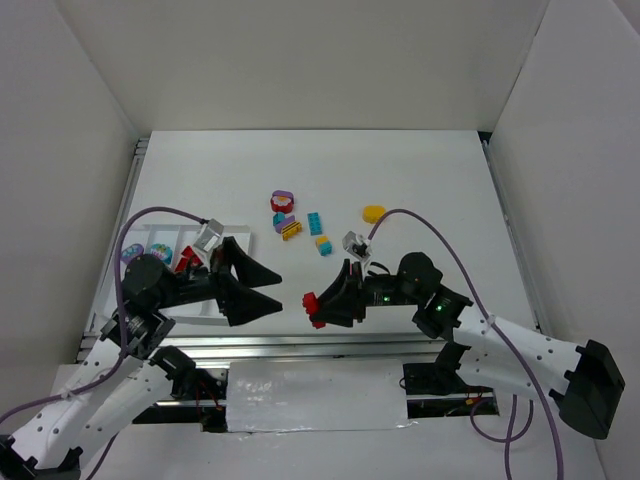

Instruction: Sort the legos into containers by color

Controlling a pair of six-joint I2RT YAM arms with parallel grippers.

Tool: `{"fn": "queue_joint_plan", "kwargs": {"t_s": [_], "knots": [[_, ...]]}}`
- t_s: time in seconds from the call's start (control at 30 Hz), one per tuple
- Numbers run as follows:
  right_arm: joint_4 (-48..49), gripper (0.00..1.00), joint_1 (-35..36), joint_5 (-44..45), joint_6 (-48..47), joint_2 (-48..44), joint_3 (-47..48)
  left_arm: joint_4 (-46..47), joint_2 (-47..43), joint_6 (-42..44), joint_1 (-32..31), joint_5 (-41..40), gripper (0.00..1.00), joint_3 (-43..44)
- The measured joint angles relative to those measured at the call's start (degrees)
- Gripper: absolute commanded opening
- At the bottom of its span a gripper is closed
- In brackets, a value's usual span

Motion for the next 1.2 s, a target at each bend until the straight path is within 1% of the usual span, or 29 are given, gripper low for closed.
{"fn": "queue_joint_plan", "kwargs": {"t_s": [0.13, 0.4, 0.5, 0.53, 0.6, 0.67, 0.77, 0.8, 0.87, 0.9, 0.97, 1.03, 1.07, 1.1, 1.13, 1.17, 1.2], "knots": [[0.50, 0.00, 2.75, 0.96, -0.15, 0.09, 1.60, 3.04, -2.21, -1.33, -1.42, 1.81, 0.98, -0.57], [1.84, 0.00, 6.45, 2.56, -0.17, 4.70, 6.64, 2.51, -0.92, -1.22, -2.03, 1.09, 0.96, -0.92], [2.14, 0.00, 7.10, 3.19, -0.17, 5.64, 7.80, 2.43, 0.39, -1.38, -2.29, 1.07, 0.92, -0.92], [2.14, 0.00, 7.17, 3.56, -0.17, 6.19, 8.35, 2.47, 0.76, -1.40, -2.43, 1.07, 0.85, -0.92], [2.14, 0.00, 7.19, 4.31, -0.20, 7.28, 9.38, 2.49, 1.16, -1.51, -2.62, 1.09, 0.79, -0.92], [2.14, 0.00, 7.19, 4.94, -0.24, 8.46, 10.51, 2.51, 1.49, -1.42, -2.75, 1.09, 0.78, -0.92], [2.08, 0.00, 7.19, 5.53, -0.42, 9.70, 11.87, 2.49, 1.81, -1.38, -2.84, 1.07, 0.71, -0.92], [1.99, 0.00, 7.19, 5.55, -0.44, 9.88, 12.17, 2.49, 1.88, -1.22, -2.84, 1.01, 0.60, -0.92], [1.97, 0.00, 7.30, 5.31, -0.59, 9.97, 12.57, 2.27, 2.16, -0.90, -2.78, 0.35, 0.43, -0.94], [1.77, 0.00, 7.50, 5.49, -0.79, 9.94, 12.87, 2.16, 2.32, -0.42, -2.73, 0.17, 0.27, -0.92], [1.22, 0.00, 7.48, 5.68, -1.09, 10.08, 12.98, 1.77, 2.38, 0.79, -2.73, -0.46, 0.17, -0.79], [1.16, 0.00, 7.48, 5.84, -1.46, 10.38, 13.07, 0.83, 2.49, 1.92, -2.73, -0.92, 0.10, -0.48], [1.14, 0.03, 7.48, 5.84, -1.60, 10.49, 13.07, 0.24, 2.49, 2.14, -2.73, -1.16, 0.06, -0.26], [1.22, 0.10, 7.48, 5.92, -1.79, 10.60, 13.09, -0.33, 2.54, 2.67, -2.73, -1.44, 0.04, -0.07], [1.38, 0.25, 7.48, 5.95, -1.97, 10.69, 13.09, -0.76, 2.62, 3.10, -2.73, -1.66, 0.02, 0.37], [1.51, 0.80, 7.45, 5.99, -2.25, 10.75, 13.11, -1.36, 2.67, 3.34, -2.73, -1.92, 0.00, 0.70], [1.60, 0.99, 7.45, 5.99, -2.40, 10.84, 13.14, -2.08, 2.73, 3.45, -2.75, -2.38, 0.00, 1.18]]}}
